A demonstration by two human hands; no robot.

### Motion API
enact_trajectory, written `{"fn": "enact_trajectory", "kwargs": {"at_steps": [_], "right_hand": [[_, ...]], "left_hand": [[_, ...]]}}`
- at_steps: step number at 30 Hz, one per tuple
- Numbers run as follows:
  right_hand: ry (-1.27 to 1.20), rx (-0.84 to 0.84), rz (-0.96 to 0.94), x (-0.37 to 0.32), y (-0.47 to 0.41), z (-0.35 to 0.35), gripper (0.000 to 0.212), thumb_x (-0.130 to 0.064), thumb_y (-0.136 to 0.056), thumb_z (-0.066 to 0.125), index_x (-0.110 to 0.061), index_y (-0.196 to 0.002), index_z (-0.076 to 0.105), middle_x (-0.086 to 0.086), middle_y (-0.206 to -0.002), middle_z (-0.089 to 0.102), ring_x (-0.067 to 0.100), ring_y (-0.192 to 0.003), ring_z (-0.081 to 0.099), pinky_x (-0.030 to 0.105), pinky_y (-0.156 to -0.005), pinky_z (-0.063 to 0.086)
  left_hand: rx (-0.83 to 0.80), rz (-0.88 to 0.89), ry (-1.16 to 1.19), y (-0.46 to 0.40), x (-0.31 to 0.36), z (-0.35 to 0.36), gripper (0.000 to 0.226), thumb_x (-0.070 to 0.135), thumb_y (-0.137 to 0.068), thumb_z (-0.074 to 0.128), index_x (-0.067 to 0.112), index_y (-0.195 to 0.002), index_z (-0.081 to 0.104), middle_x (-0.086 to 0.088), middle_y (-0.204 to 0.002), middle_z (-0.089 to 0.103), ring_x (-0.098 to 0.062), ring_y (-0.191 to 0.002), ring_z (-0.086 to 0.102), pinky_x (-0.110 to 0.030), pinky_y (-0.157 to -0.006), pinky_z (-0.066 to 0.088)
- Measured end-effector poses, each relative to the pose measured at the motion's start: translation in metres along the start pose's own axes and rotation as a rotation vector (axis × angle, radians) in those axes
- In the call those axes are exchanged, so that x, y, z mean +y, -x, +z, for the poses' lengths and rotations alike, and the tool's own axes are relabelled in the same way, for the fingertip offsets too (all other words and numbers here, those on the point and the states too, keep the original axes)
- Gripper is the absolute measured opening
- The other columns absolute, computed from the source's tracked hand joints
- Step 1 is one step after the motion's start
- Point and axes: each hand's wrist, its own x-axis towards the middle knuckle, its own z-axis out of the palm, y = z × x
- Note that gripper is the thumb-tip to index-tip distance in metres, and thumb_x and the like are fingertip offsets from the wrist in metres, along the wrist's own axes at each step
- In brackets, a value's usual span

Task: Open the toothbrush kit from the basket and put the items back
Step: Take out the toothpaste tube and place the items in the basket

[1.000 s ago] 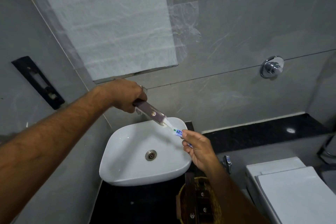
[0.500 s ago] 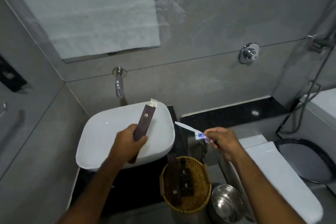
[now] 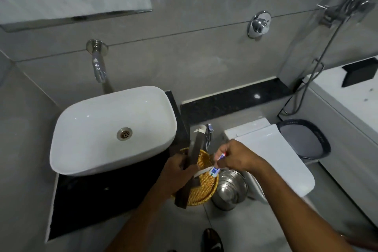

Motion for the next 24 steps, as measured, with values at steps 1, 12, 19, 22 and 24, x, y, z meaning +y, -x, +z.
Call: {"fn": "enact_trajectory", "kwargs": {"at_steps": [1,12,19,22,24], "right_hand": [[-0.002,-0.05,-0.009,-0.006,-0.002,-0.001,0.014,-0.006,-0.072,0.083,-0.013,-0.082,0.076,0.011,-0.081,0.078,0.018,-0.067,0.072,0.022,-0.057,0.054],[-0.2,-0.231,-0.06,-0.032,-0.009,-0.013,0.023,0.004,-0.082,0.073,0.004,-0.104,0.066,0.022,-0.087,0.072,0.016,-0.06,0.066,0.027,-0.057,0.051],[-0.364,-0.23,0.042,-0.021,-0.01,-0.008,0.024,-0.005,-0.097,0.055,-0.003,-0.119,0.065,0.013,-0.079,0.072,0.014,-0.062,0.066,0.022,-0.054,0.054],[-0.179,0.115,0.032,-0.017,-0.011,-0.002,0.026,-0.027,-0.099,0.054,-0.007,-0.103,0.069,0.023,-0.087,0.07,0.022,-0.071,0.062,0.037,-0.061,0.053],[-0.215,0.349,0.001,-0.018,-0.007,0.007,0.049,-0.047,-0.095,0.053,-0.002,-0.086,0.068,0.026,-0.087,0.07,0.023,-0.069,0.063,0.04,-0.063,0.056]], "left_hand": [[-0.088,-0.029,0.057,-0.002,0.005,0.004,0.029,0.046,-0.071,0.07,0.024,-0.091,0.072,-0.006,-0.09,0.075,-0.016,-0.082,0.074,-0.04,-0.079,0.064],[-0.362,-0.033,0.483,-0.012,0.009,0.008,0.035,0.034,-0.077,0.073,0.012,-0.105,0.076,-0.017,-0.108,0.074,-0.036,-0.103,0.068,-0.048,-0.092,0.054],[-0.358,-0.026,0.449,-0.009,0.002,0.009,0.031,0.033,-0.075,0.075,0.013,-0.099,0.078,-0.015,-0.103,0.076,-0.034,-0.108,0.07,-0.061,-0.097,0.051],[-0.281,-0.05,0.409,-0.008,0.004,0.008,0.035,0.033,-0.071,0.079,0.009,-0.096,0.078,-0.016,-0.093,0.076,-0.037,-0.101,0.071,-0.066,-0.096,0.05],[-0.203,-0.035,0.309,-0.008,0.007,0.009,0.03,0.036,-0.07,0.081,0.013,-0.09,0.079,-0.016,-0.09,0.076,-0.039,-0.097,0.072,-0.064,-0.091,0.054]]}}
